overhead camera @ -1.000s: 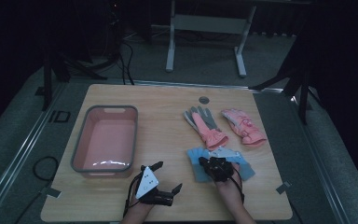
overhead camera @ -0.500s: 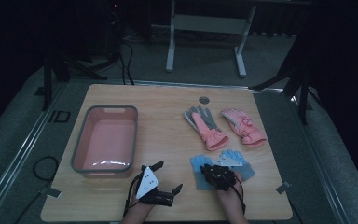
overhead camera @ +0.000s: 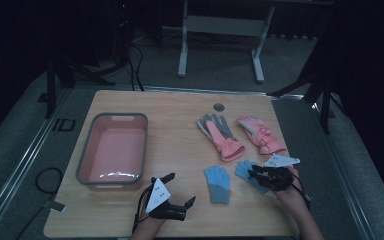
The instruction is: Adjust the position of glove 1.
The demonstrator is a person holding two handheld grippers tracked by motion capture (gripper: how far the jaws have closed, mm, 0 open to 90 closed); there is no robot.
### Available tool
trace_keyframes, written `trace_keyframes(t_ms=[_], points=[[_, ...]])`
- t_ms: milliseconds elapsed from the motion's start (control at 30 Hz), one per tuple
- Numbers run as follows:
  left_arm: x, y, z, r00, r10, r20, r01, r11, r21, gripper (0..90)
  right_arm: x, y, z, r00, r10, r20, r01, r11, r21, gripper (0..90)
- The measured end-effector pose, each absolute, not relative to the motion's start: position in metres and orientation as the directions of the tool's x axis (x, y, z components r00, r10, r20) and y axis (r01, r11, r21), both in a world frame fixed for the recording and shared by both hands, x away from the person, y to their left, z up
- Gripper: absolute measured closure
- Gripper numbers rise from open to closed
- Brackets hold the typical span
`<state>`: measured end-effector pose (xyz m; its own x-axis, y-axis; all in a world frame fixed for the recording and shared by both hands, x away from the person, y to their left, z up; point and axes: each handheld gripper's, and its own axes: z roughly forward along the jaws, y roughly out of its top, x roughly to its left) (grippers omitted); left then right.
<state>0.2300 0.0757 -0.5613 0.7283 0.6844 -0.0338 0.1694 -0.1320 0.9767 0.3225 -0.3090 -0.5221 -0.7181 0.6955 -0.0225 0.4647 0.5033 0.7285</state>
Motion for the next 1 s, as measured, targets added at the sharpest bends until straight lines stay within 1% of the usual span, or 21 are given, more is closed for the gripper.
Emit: trace_keyframes(t_ms=[33,100,167,200,233,333,400,533,667,767,867,933,967,1000], points=[[0.230,0.076,-0.561,0.728,0.685,-0.033,0.169,-0.133,0.977,0.0,0.323,-0.314,-0.527,-0.712,0.701,-0.028,0.474,0.510,0.718,67.4],[0.230,0.076,-0.561,0.728,0.685,-0.032,0.169,-0.134,0.976,0.0,0.327,-0.325,-0.540,-0.716,0.698,0.000,0.499,0.512,0.699,65.2],[0.230,0.076,-0.561,0.726,0.687,-0.033,0.170,-0.133,0.976,0.0,0.327,-0.325,-0.540,-0.716,0.698,0.000,0.499,0.512,0.699,65.1],[0.230,0.076,-0.561,0.725,0.688,-0.033,0.170,-0.132,0.977,0.0,0.328,-0.328,-0.544,-0.718,0.696,0.022,0.510,0.504,0.698,64.7],[0.230,0.076,-0.561,0.724,0.689,-0.034,0.170,-0.131,0.977,0.0,0.329,-0.332,-0.549,-0.716,0.696,0.048,0.512,0.477,0.714,67.6],[0.230,0.076,-0.561,0.725,0.688,-0.034,0.170,-0.131,0.977,0.0,0.326,-0.331,-0.553,-0.711,0.703,0.034,0.496,0.466,0.733,76.6],[0.230,0.076,-0.561,0.724,0.689,-0.034,0.170,-0.131,0.977,0.0,0.323,-0.329,-0.554,-0.699,0.714,0.028,0.495,0.456,0.739,79.4],[0.230,0.076,-0.561,0.724,0.689,-0.034,0.170,-0.130,0.977,0.0,0.317,-0.324,-0.556,-0.644,0.764,0.021,0.509,0.409,0.758,84.4],[0.230,0.076,-0.561,0.723,0.690,-0.034,0.169,-0.129,0.977,0.0,0.311,-0.315,-0.553,-0.587,0.809,-0.002,0.542,0.395,0.742,86.4],[0.230,0.076,-0.561,0.724,0.689,-0.035,0.169,-0.128,0.977,0.0,0.304,-0.309,-0.545,-0.572,0.820,0.018,0.554,0.370,0.746,86.7],[0.230,0.076,-0.561,0.725,0.688,-0.034,0.169,-0.129,0.977,0.0,0.298,-0.307,-0.533,-0.536,0.841,0.080,0.570,0.290,0.769,86.8],[0.230,0.076,-0.561,0.725,0.688,-0.035,0.169,-0.129,0.977,0.0,0.294,-0.306,-0.525,-0.491,0.864,0.107,0.579,0.233,0.782,86.9],[0.230,0.076,-0.561,0.725,0.688,-0.035,0.169,-0.129,0.977,0.0,0.294,-0.306,-0.525,-0.491,0.864,0.107,0.579,0.233,0.782,86.9],[0.230,0.076,-0.561,0.725,0.688,-0.033,0.167,-0.130,0.977,0.0,0.292,-0.304,-0.521,-0.454,0.884,0.115,0.593,0.203,0.779,86.8]])
